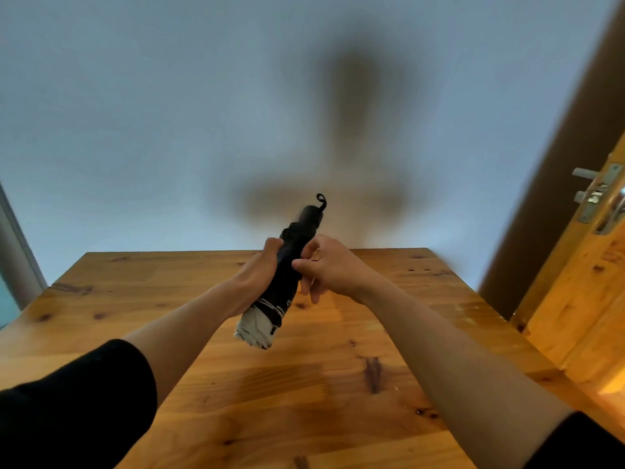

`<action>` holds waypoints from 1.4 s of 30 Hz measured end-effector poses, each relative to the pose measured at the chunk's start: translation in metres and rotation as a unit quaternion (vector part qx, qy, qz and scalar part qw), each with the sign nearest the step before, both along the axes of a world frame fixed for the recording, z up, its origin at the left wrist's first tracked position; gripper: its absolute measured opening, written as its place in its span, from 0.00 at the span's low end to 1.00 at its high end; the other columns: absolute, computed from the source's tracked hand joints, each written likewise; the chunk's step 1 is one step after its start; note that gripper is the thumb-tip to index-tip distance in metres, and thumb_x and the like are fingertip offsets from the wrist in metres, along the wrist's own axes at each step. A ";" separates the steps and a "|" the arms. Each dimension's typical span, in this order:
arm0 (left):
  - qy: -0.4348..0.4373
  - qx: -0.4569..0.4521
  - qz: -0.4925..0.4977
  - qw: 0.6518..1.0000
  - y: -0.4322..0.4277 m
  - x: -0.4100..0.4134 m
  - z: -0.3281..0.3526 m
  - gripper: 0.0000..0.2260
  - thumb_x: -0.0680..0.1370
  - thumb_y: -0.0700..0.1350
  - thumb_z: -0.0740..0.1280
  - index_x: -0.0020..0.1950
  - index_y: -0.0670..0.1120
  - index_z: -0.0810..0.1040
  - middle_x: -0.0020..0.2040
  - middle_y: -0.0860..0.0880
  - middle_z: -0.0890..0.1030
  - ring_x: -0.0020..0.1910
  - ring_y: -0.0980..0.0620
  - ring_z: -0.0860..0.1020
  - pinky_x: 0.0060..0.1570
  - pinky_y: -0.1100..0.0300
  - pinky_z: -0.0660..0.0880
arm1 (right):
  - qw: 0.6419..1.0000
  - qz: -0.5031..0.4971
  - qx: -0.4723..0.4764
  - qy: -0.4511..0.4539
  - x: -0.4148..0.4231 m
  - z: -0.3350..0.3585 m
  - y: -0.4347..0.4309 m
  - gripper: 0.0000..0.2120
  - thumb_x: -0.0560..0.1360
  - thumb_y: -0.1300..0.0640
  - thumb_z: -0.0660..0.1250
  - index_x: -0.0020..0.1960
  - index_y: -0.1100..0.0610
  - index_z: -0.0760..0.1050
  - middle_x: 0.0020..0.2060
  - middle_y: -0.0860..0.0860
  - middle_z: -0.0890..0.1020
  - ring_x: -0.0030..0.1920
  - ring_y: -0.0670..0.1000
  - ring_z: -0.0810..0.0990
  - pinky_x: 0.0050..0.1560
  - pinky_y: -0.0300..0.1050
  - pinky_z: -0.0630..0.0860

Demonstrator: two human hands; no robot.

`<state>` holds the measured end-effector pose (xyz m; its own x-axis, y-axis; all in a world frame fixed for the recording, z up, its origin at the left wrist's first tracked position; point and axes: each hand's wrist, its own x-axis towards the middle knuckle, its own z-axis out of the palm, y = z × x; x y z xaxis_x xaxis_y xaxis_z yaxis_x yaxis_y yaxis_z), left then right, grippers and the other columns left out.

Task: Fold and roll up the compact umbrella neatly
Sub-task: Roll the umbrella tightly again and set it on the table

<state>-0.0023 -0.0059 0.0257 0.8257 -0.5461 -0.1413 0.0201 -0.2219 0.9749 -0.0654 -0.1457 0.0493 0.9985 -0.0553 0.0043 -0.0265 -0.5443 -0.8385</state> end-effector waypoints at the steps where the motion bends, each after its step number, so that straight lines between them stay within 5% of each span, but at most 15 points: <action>1: 0.008 0.000 0.002 1.000 0.000 -0.001 0.001 0.24 0.81 0.57 0.46 0.43 0.41 0.73 0.30 0.44 0.77 0.24 0.51 0.75 0.26 0.61 0.73 | 1.000 0.007 0.009 0.010 0.000 0.001 0.001 0.04 0.83 0.59 0.60 0.57 0.59 0.68 0.32 0.54 0.83 0.28 0.52 0.80 0.37 0.49 0.77; 10: 0.011 0.046 0.042 0.998 -0.001 0.001 0.002 0.23 0.81 0.53 0.46 0.36 0.42 0.70 0.30 0.42 0.74 0.27 0.48 0.72 0.29 0.59 0.69 | 0.991 0.114 0.035 0.065 -0.007 0.016 -0.001 0.09 0.82 0.65 0.53 0.53 0.57 0.71 0.43 0.54 0.84 0.40 0.51 0.83 0.41 0.44 0.76; 16: 0.035 0.039 0.038 0.998 -0.003 0.006 -0.001 0.22 0.80 0.53 0.47 0.44 0.39 0.72 0.33 0.40 0.76 0.28 0.45 0.74 0.31 0.58 0.72 | 0.993 0.093 -0.059 -0.032 -0.001 0.003 -0.004 0.05 0.84 0.60 0.59 0.49 0.57 0.71 0.38 0.57 0.85 0.34 0.49 0.82 0.33 0.35 0.74; 20: 0.054 0.049 0.029 0.997 0.000 0.011 -0.002 0.26 0.78 0.56 0.48 0.51 0.36 0.75 0.35 0.38 0.77 0.29 0.44 0.75 0.32 0.56 0.73 | 0.988 0.081 -0.105 -0.076 0.003 -0.001 -0.011 0.04 0.79 0.59 0.67 0.46 0.55 0.79 0.36 0.50 0.82 0.37 0.47 0.79 0.44 0.46 0.78; 23: 0.058 0.052 0.019 0.997 -0.001 0.007 0.001 0.25 0.79 0.55 0.48 0.49 0.36 0.74 0.33 0.38 0.77 0.27 0.44 0.75 0.29 0.58 0.73 | 0.988 0.068 -0.101 -0.096 0.004 -0.001 -0.011 0.02 0.78 0.60 0.70 0.46 0.55 0.81 0.39 0.49 0.82 0.41 0.46 0.81 0.49 0.45 0.79; 27: 0.045 0.060 0.012 0.997 -0.003 0.002 0.003 0.23 0.80 0.54 0.47 0.45 0.38 0.72 0.29 0.40 0.77 0.24 0.46 0.74 0.27 0.60 0.72 | 0.986 0.059 -0.116 -0.107 0.004 0.000 -0.008 0.01 0.76 0.61 0.71 0.47 0.56 0.81 0.40 0.49 0.83 0.42 0.44 0.82 0.47 0.41 0.78; 33: -0.018 0.049 -0.010 0.999 -0.007 0.002 0.001 0.21 0.81 0.55 0.49 0.44 0.42 0.72 0.28 0.44 0.77 0.22 0.49 0.76 0.26 0.59 0.73 | 0.976 0.004 -0.180 -0.122 0.005 -0.005 -0.002 0.07 0.74 0.57 0.73 0.43 0.51 0.76 0.36 0.47 0.79 0.38 0.47 0.79 0.45 0.55 0.80; 36: -0.075 0.044 -0.048 0.995 -0.007 0.003 0.001 0.26 0.81 0.62 0.50 0.48 0.41 0.73 0.32 0.43 0.78 0.23 0.50 0.77 0.24 0.59 0.74 | 0.952 -0.005 -0.273 -0.135 0.001 0.001 0.000 0.10 0.75 0.52 0.73 0.48 0.51 0.71 0.39 0.46 0.77 0.40 0.48 0.77 0.43 0.47 0.74; 42: -0.170 0.076 -0.145 0.972 0.002 0.010 -0.006 0.31 0.77 0.68 0.51 0.50 0.43 0.79 0.39 0.43 0.84 0.30 0.46 0.81 0.29 0.56 0.75 | 0.874 -0.014 -0.471 -0.121 0.002 0.011 -0.010 0.38 0.68 0.33 0.71 0.72 0.47 0.64 0.64 0.53 0.68 0.67 0.56 0.63 0.68 0.52 0.60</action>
<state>0.0078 -0.0037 0.0194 0.6530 -0.7572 0.0153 -0.3814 -0.3113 0.8704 -0.0636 -0.1552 0.0600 0.9603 0.0612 0.2720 0.0643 -0.9979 -0.0023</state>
